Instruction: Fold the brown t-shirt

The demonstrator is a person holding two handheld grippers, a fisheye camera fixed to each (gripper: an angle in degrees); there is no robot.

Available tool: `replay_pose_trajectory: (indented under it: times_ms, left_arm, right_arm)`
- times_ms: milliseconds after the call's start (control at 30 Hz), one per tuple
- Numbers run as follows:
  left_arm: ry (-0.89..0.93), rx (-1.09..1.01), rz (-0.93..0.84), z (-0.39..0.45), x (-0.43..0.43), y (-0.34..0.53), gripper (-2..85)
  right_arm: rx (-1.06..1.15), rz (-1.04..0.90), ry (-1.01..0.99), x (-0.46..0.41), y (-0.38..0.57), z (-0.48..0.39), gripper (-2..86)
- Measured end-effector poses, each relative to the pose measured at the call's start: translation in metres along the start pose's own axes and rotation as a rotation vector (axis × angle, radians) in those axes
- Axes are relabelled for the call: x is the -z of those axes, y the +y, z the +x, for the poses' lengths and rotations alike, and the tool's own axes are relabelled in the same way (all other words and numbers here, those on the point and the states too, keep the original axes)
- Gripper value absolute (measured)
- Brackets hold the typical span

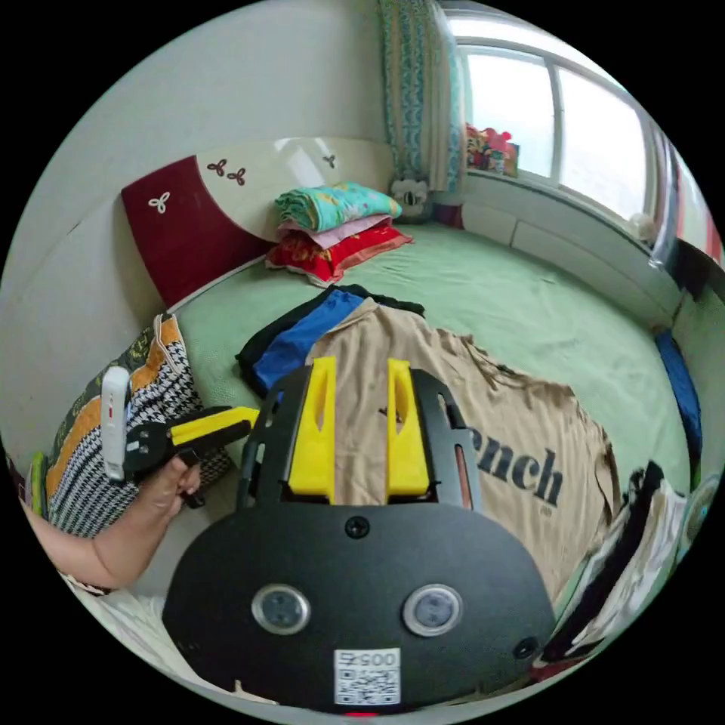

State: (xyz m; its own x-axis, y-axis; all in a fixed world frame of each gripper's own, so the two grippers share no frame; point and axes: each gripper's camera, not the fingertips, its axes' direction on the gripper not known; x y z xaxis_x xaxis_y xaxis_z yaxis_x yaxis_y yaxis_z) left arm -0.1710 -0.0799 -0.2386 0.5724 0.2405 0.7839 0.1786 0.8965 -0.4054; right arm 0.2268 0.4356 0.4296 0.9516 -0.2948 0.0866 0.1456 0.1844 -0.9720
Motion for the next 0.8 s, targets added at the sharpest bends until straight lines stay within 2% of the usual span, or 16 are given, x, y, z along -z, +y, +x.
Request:
replay_pose_trajectory:
  times_ms: [233, 400, 533, 700, 800]
  left_arm:
    - [-0.024, 0.026, -0.034, -0.028, -0.042, -0.047, 10.0]
    - [-0.036, 0.06, -0.061, -0.037, -0.065, -0.06, 8.7]
    - [-0.02, 0.083, -0.083, -0.042, -0.078, -0.071, 7.3]
    - [-0.033, 0.055, -0.103, -0.039, -0.084, -0.08, 4.9]
    - [-0.034, 0.036, -0.049, -0.034, -0.074, -0.079, 2.3]
  right_arm:
    - [-0.021, -0.217, -0.099, -0.101, -0.139, 0.01, 12.0]
    - [-0.088, -0.407, -0.092, -0.191, -0.198, 0.018, 12.0]
    - [-0.104, -0.466, -0.02, -0.228, -0.221, 0.019, 11.6]
    - [-0.106, -0.523, 0.102, -0.255, -0.241, 0.022, 4.6]
    - [-0.088, -0.459, 0.101, -0.233, -0.251, 0.028, 3.1]
